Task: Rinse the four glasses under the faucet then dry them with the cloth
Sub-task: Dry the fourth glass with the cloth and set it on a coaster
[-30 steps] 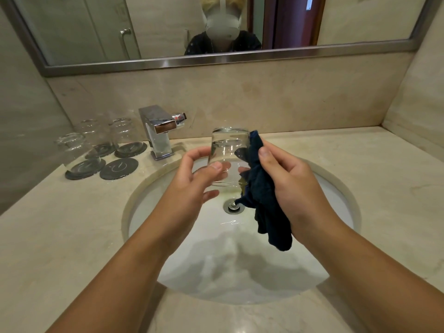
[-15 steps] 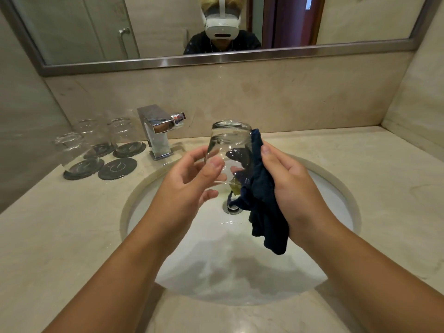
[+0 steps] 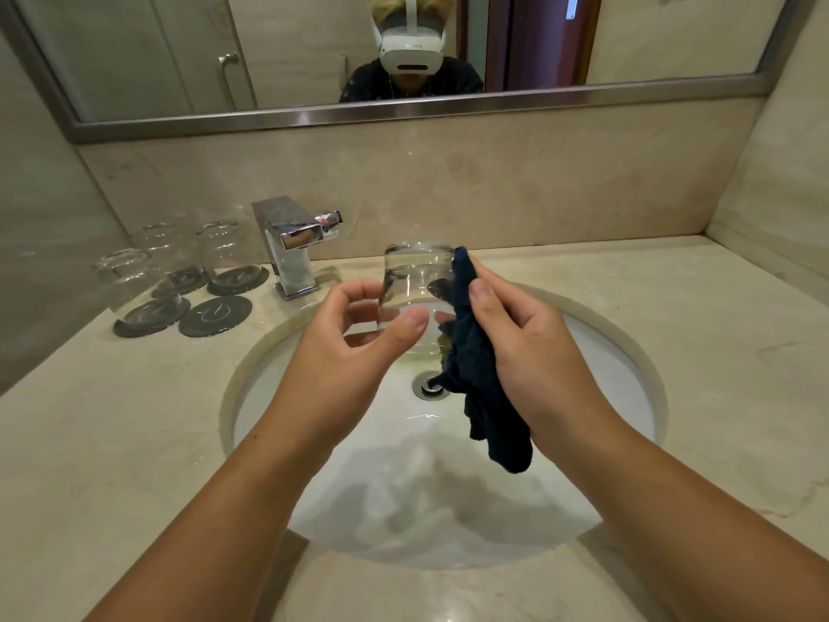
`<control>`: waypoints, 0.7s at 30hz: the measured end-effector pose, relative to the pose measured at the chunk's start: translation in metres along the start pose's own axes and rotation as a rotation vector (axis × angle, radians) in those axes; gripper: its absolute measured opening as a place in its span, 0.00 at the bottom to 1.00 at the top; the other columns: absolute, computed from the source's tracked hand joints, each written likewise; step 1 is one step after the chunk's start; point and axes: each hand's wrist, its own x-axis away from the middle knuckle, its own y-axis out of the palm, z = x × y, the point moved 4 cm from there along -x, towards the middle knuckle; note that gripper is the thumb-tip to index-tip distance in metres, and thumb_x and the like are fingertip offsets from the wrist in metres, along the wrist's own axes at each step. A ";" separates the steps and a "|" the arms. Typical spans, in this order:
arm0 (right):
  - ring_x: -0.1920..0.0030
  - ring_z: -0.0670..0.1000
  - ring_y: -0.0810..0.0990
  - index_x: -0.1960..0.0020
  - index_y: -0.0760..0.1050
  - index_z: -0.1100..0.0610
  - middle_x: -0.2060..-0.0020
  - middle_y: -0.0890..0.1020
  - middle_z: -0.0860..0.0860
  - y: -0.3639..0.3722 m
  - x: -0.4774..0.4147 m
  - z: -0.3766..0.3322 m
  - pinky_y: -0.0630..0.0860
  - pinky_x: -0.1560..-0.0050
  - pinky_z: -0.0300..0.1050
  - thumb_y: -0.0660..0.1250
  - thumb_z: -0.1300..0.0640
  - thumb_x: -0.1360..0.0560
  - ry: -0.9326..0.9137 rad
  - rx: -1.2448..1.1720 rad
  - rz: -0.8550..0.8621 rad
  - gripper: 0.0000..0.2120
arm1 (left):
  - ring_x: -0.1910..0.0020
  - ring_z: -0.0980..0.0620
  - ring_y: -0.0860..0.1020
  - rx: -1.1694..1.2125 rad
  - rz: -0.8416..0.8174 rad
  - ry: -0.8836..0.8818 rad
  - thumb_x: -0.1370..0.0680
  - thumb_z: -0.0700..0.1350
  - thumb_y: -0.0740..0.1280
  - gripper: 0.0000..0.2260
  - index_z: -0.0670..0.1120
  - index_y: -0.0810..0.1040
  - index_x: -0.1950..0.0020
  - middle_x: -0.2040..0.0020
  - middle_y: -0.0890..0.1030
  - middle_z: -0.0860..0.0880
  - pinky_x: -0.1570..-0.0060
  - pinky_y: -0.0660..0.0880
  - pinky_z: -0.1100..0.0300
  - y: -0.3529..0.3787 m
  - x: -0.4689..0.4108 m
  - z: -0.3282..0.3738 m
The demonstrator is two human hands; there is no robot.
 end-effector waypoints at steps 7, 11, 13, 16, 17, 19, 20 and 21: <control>0.47 0.58 0.88 0.39 0.84 0.40 0.47 0.89 0.51 -0.004 -0.004 0.003 0.83 0.61 0.51 0.62 0.48 0.13 0.097 -0.116 0.025 0.12 | 0.40 0.52 0.86 0.178 -0.072 -0.045 0.27 0.60 0.75 0.23 0.58 0.78 0.34 0.42 0.88 0.53 0.39 0.81 0.52 0.004 -0.002 -0.002; 0.54 0.57 0.87 0.47 0.87 0.36 0.44 0.87 0.56 -0.005 -0.006 0.005 0.85 0.58 0.58 0.63 0.49 0.14 0.073 -0.108 0.045 0.14 | 0.43 0.67 0.83 0.017 -0.063 0.010 0.26 0.63 0.69 0.19 0.63 0.76 0.36 0.42 0.87 0.61 0.38 0.78 0.56 0.007 -0.001 0.001; 0.56 0.57 0.88 0.42 0.85 0.36 0.45 0.87 0.54 -0.006 -0.005 0.004 0.86 0.58 0.57 0.64 0.50 0.14 0.046 -0.088 0.048 0.13 | 0.46 0.69 0.82 -0.023 -0.056 0.007 0.28 0.66 0.68 0.18 0.66 0.76 0.38 0.41 0.84 0.62 0.41 0.77 0.57 0.006 0.000 0.003; 0.53 0.57 0.88 0.34 0.79 0.34 0.47 0.88 0.50 -0.003 -0.001 0.000 0.87 0.54 0.58 0.63 0.51 0.13 -0.023 0.011 0.022 0.15 | 0.48 0.65 0.84 -0.052 -0.025 0.012 0.32 0.67 0.72 0.25 0.65 0.75 0.37 0.40 0.83 0.60 0.46 0.78 0.58 0.005 0.002 0.003; 0.54 0.56 0.88 0.33 0.78 0.33 0.47 0.87 0.51 -0.002 0.000 0.000 0.87 0.53 0.60 0.63 0.50 0.13 -0.043 0.038 0.012 0.15 | 0.49 0.64 0.84 -0.066 -0.005 0.020 0.33 0.67 0.73 0.26 0.64 0.75 0.37 0.40 0.83 0.59 0.48 0.79 0.59 0.005 0.002 0.002; 0.54 0.56 0.87 0.32 0.78 0.34 0.48 0.87 0.53 -0.001 0.000 -0.001 0.86 0.53 0.62 0.62 0.49 0.13 -0.052 0.052 0.006 0.15 | 0.49 0.62 0.85 -0.067 0.020 0.029 0.34 0.66 0.75 0.28 0.62 0.76 0.36 0.42 0.84 0.58 0.48 0.80 0.59 0.003 0.002 0.002; 0.52 0.54 0.88 0.30 0.79 0.35 0.48 0.88 0.51 -0.002 -0.001 0.000 0.87 0.54 0.59 0.62 0.49 0.13 -0.045 0.047 0.007 0.15 | 0.47 0.61 0.85 -0.050 0.019 0.026 0.33 0.66 0.76 0.27 0.61 0.77 0.36 0.42 0.85 0.57 0.47 0.80 0.58 0.002 0.001 0.001; 0.49 0.53 0.88 0.29 0.79 0.37 0.47 0.88 0.48 -0.003 -0.002 0.000 0.87 0.56 0.54 0.61 0.49 0.13 -0.032 0.034 0.005 0.16 | 0.46 0.59 0.86 -0.019 0.011 0.018 0.31 0.65 0.77 0.27 0.60 0.78 0.35 0.42 0.86 0.57 0.46 0.81 0.56 0.001 0.001 0.000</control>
